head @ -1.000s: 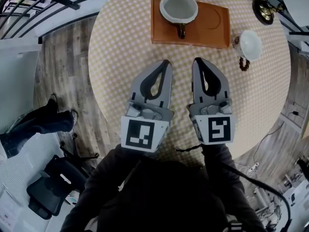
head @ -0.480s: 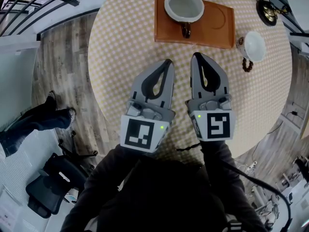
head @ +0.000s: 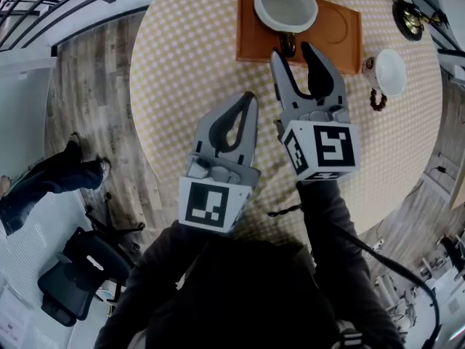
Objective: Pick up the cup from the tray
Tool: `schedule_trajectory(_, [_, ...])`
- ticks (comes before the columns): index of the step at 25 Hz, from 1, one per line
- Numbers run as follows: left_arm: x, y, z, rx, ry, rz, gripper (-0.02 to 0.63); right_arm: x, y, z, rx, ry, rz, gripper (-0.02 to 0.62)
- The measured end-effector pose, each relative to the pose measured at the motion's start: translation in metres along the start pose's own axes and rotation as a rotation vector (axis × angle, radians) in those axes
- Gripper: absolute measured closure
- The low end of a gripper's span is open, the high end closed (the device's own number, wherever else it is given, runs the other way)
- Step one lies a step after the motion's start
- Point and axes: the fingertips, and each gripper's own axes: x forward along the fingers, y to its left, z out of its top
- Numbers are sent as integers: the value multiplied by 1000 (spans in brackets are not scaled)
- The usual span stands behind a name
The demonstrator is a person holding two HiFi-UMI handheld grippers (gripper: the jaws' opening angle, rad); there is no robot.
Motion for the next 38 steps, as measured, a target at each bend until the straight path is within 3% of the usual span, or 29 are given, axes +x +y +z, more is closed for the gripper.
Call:
schedule_trajectory(6, [9,-1,-10,2,19,10,600,15,-18,-8,67,33,-30,422])
schedule_trajectory(10, [10,4,-12,-7,29,16,600,18,-23,-7,42,38,-75,473])
schedule_trajectory(12, [12,5,-13,-6,30,16,600,18,-25,-6,18,37,-94,540])
schedule_trajectory(19, [12,4,-17,-9,45,5,600,24,-24,-6,4,43,-91,543])
schedule_trajectory(26, [16,3,-18,-4,53,6,600,18,-32,-1,-14,-53,-88,551])
schedule_trajectory(38, [7,-9,-5,25,19,4,600,-6,-21,22,-59,-116,-44,551])
